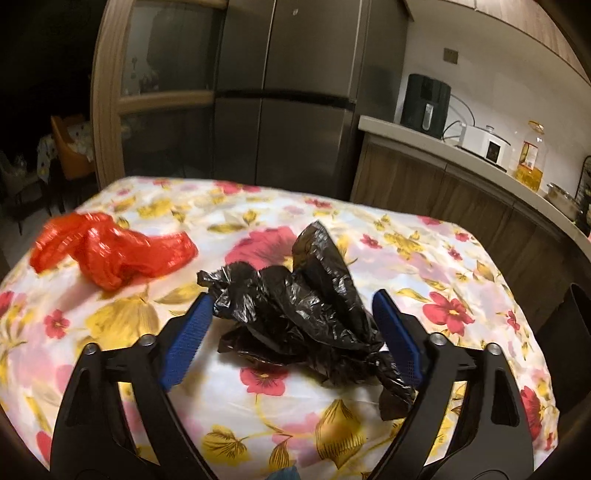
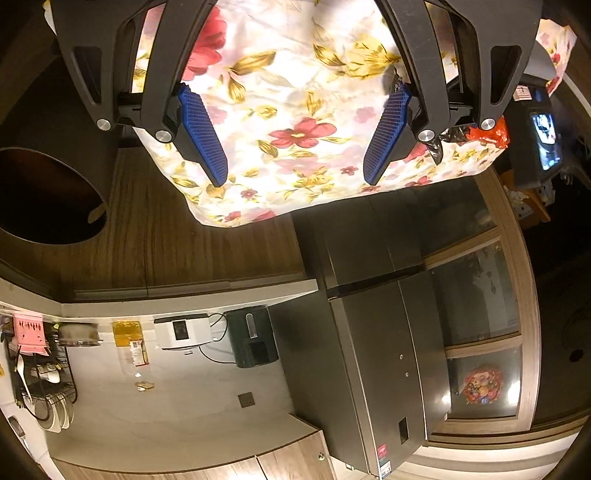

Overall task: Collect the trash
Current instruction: 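Grasp the black plastic bag with the left tool while the right tool grasps the red plastic bag, then carry the black and red bags over the bin and open both tools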

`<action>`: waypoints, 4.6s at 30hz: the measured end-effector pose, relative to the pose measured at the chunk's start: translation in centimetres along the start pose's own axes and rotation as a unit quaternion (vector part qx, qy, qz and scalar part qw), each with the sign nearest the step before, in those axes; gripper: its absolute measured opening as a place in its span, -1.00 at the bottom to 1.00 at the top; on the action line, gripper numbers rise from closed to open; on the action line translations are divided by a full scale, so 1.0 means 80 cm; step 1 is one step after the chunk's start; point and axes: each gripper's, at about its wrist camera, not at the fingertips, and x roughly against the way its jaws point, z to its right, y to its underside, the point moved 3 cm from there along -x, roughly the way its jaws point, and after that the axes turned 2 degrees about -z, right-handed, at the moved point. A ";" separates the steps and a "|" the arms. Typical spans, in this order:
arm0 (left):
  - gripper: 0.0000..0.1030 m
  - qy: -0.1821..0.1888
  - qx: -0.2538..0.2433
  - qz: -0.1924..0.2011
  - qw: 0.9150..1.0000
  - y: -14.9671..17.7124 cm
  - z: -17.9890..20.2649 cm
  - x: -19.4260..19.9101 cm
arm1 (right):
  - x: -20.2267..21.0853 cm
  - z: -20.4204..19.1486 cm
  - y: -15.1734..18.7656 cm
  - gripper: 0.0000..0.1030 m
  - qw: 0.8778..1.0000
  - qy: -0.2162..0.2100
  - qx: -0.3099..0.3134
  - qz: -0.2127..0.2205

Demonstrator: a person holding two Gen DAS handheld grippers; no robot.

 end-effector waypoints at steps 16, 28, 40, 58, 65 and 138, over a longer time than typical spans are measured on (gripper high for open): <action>-0.93 0.061 0.045 -0.023 0.997 0.010 -0.025 0.003 | -0.021 -0.038 0.003 0.44 0.999 -0.026 0.016 -0.011; -0.93 0.030 0.047 0.039 0.998 0.023 -0.084 0.102 | -0.048 -0.117 0.029 0.44 0.995 -0.077 0.048 -0.046; -0.93 -0.028 0.088 0.082 0.992 0.012 -0.174 0.154 | -0.087 -0.223 0.058 0.45 0.984 -0.138 0.081 -0.083; -0.93 -0.073 0.118 0.092 0.986 0.014 -0.245 0.152 | -0.165 -0.355 0.084 0.45 0.961 -0.211 0.103 -0.145; -0.93 -0.072 0.133 0.090 0.984 0.013 -0.264 0.142 | -0.197 -0.373 0.111 0.24 0.944 -0.218 0.121 -0.216; -0.93 0.232 -0.152 0.065 0.958 0.030 0.302 0.159 | 0.102 0.185 -0.050 -0.90 0.990 0.136 -0.031 0.025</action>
